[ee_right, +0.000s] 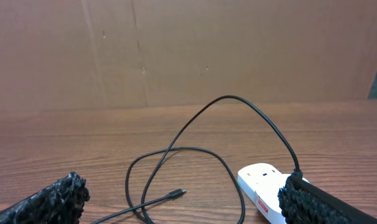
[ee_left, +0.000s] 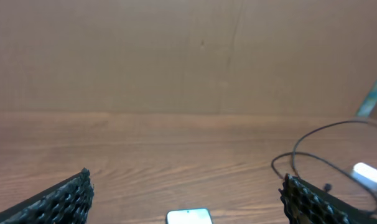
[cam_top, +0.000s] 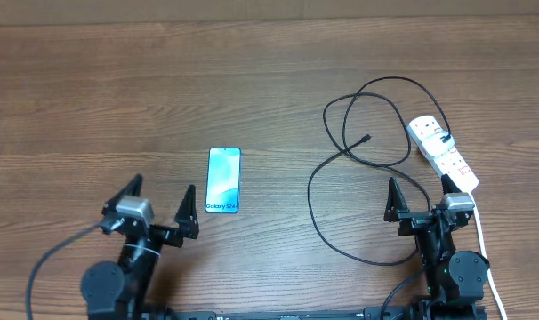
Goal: Plug charger to phone and switch on socket
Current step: 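Move the left gripper over the phone and lower onto it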
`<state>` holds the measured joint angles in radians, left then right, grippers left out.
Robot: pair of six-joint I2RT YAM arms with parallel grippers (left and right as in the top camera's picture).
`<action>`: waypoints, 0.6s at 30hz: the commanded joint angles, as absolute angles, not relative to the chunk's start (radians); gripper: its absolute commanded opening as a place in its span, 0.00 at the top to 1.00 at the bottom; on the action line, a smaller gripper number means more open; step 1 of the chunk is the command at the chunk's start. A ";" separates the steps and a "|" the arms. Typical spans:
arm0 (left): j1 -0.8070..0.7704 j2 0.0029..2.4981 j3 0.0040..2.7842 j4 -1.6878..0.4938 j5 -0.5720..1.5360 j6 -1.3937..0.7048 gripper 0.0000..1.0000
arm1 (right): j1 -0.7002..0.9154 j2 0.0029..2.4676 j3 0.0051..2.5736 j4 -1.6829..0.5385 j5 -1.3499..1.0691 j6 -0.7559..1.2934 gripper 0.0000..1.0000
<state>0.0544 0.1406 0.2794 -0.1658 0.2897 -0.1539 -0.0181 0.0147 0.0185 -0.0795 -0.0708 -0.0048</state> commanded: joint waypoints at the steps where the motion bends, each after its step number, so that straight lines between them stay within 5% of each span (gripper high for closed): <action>1: 0.058 0.292 0.429 -0.197 0.336 -0.165 0.00 | -0.016 0.003 0.008 -0.076 -0.069 -0.012 0.00; 8: 0.036 0.721 0.840 -0.485 0.400 -0.164 0.00 | -0.016 0.003 0.008 -0.076 -0.068 -0.012 0.00; 18: -0.158 1.250 1.402 -1.089 0.115 -0.173 0.00 | -0.016 0.003 0.008 -0.076 -0.068 -0.012 0.00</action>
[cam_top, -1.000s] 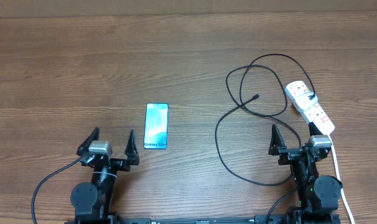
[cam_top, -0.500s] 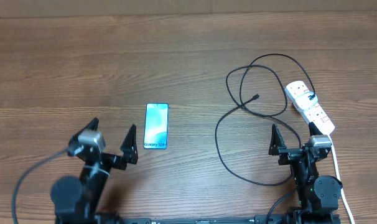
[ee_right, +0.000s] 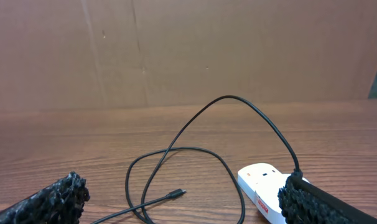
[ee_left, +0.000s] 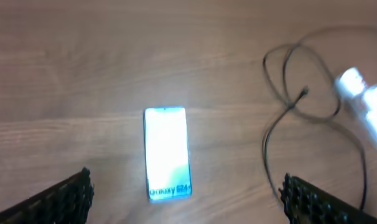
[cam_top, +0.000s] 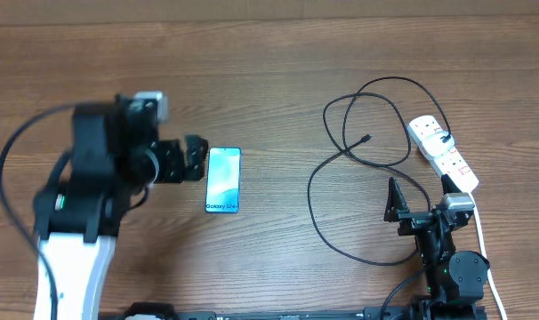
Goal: Plug charger to phone and switch on socket
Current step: 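Move the left gripper over the phone and lower onto it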
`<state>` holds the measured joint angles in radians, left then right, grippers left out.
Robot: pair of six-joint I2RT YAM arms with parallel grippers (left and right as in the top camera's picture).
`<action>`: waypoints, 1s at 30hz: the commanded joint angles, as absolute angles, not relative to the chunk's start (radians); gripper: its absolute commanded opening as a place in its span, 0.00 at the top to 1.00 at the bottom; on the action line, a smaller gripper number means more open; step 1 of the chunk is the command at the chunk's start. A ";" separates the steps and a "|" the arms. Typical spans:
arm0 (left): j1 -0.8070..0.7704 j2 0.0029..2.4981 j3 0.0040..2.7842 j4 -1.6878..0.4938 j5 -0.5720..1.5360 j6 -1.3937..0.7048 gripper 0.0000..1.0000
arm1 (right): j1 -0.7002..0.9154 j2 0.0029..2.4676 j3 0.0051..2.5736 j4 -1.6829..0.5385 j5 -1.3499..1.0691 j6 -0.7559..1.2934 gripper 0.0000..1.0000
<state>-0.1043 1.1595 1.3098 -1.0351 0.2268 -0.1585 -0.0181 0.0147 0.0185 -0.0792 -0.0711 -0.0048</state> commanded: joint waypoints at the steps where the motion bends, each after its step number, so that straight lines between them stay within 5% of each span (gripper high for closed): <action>1: -0.181 1.287 1.423 -1.110 0.093 -0.173 0.00 | -0.016 0.003 0.008 -0.076 -0.068 -0.012 0.00; 30: -0.250 1.955 1.426 -1.114 0.074 -0.323 0.00 | -0.016 0.003 0.008 -0.076 -0.069 -0.012 0.00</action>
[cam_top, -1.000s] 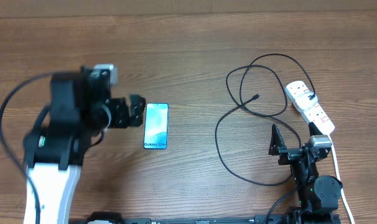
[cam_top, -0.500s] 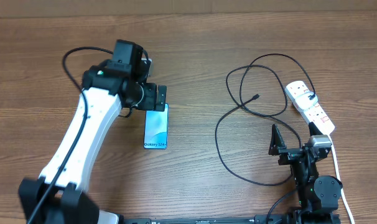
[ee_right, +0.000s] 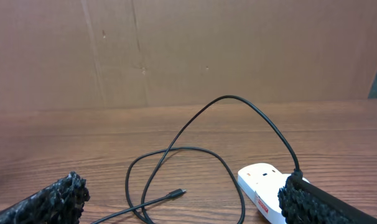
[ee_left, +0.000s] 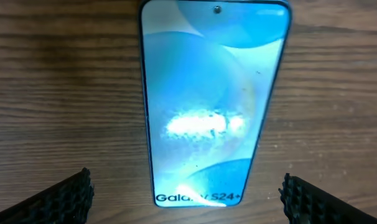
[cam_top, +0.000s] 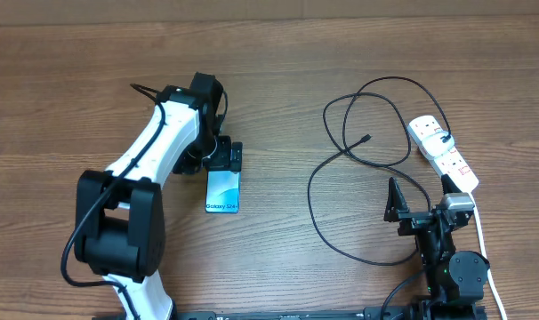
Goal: Plug charger to phone and switch on socket
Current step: 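Move the left gripper over the phone and lower onto it, then grasp the phone's edge with the left gripper and tilt it upright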
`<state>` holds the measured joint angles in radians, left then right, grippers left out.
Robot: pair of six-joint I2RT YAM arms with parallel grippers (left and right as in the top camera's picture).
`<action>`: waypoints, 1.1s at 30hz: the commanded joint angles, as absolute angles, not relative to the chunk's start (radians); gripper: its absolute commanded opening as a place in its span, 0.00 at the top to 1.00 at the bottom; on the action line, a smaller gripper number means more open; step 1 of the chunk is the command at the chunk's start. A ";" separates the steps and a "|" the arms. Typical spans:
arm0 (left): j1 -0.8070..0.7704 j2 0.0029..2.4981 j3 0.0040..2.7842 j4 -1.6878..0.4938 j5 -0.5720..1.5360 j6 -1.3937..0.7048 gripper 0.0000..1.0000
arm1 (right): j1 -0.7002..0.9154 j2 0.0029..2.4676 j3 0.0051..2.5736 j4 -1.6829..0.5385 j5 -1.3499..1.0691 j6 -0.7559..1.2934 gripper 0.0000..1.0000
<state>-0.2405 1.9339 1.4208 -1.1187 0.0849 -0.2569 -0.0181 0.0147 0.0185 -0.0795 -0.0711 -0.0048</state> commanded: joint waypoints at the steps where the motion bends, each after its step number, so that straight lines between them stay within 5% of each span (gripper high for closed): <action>1: -0.252 1.962 1.425 -1.113 0.074 -0.323 0.00 | -0.016 0.003 0.008 -0.076 -0.069 -0.012 0.00; 33: -0.302 2.003 1.213 -0.888 0.026 -0.379 0.01 | -0.016 0.003 0.008 -0.076 -0.068 -0.012 0.00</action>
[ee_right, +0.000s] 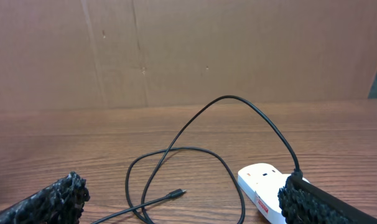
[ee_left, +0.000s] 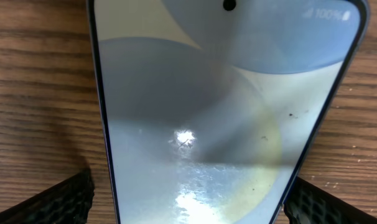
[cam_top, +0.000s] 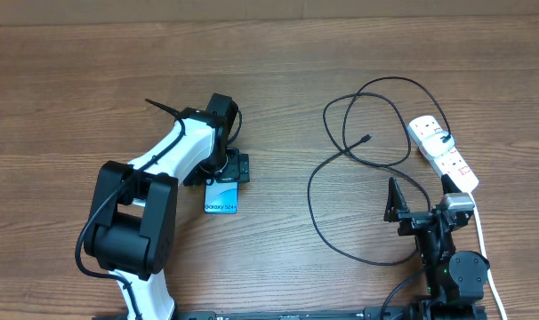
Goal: Plug charger to phone and switch on socket
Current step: 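Grasp the phone's edge with the left gripper and tilt it upright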
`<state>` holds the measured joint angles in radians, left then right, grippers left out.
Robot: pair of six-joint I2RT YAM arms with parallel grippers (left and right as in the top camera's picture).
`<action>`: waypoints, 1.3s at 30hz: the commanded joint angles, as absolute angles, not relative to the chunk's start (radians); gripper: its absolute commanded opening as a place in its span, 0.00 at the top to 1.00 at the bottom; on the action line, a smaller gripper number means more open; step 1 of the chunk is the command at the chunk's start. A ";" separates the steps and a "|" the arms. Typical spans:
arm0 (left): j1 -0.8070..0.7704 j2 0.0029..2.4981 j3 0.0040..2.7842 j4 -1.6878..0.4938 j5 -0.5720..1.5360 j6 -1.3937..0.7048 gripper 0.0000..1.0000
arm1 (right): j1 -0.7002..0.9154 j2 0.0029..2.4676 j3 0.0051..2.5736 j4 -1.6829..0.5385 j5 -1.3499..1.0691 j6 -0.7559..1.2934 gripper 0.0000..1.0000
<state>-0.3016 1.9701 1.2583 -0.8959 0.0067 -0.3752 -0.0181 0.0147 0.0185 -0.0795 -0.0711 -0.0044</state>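
The phone (cam_top: 221,199) lies face up on the wooden table, screen lit, and fills the left wrist view (ee_left: 226,124). My left gripper (cam_top: 227,169) hangs low over the phone's far half, open, a finger (ee_left: 48,202) on each side of it (ee_left: 188,208). The black charger cable (cam_top: 341,169) lies in loops at the right, its free plug (cam_top: 366,138) bare on the wood (ee_right: 176,193). The white socket strip (cam_top: 442,153) sits far right (ee_right: 260,185). My right gripper (cam_top: 419,200) rests open at the front edge (ee_right: 182,199), holding nothing.
A brown cardboard wall (ee_right: 188,50) closes off the far side of the table. The strip's white lead (cam_top: 485,244) runs down the right edge beside my right arm.
My left gripper is now lower and closer to the phone, which fills its view. The phone, the cable, the strip and the right arm have not moved.
Both grippers first rested open at the front edge. Then my left arm was raised to the left of the phone. After that its gripper stood above the phone's far end, and now it straddles the phone low down, still open.
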 commanded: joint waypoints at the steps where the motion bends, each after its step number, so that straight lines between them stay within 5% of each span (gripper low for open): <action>1: -0.302 2.003 1.213 -0.889 0.027 -0.364 0.03 | -0.016 0.003 0.008 -0.076 -0.068 -0.012 0.00; 11: -0.302 2.003 1.213 -0.889 0.091 -0.242 0.00 | -0.016 0.003 0.008 -0.076 -0.068 -0.012 0.00; 16: -0.302 2.003 1.213 -0.887 0.095 -0.239 0.23 | -0.016 0.003 0.008 -0.076 -0.068 -0.012 0.00; 20: -0.302 2.003 1.213 -0.888 0.095 -0.241 0.31 | -0.016 0.003 0.008 -0.076 -0.069 -0.012 0.00; 31: -0.302 2.002 1.217 -0.891 0.143 -0.297 0.45 | -0.016 0.003 0.008 -0.076 -0.069 -0.012 0.00; 39: -0.297 2.002 1.316 -0.973 0.323 -0.295 0.44 | -0.016 0.003 0.008 -0.076 -0.069 -0.012 0.00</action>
<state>-0.2928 1.9667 1.2778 -0.9443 0.1413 -0.2863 -0.0181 0.0147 0.0185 -0.0792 -0.0711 -0.0048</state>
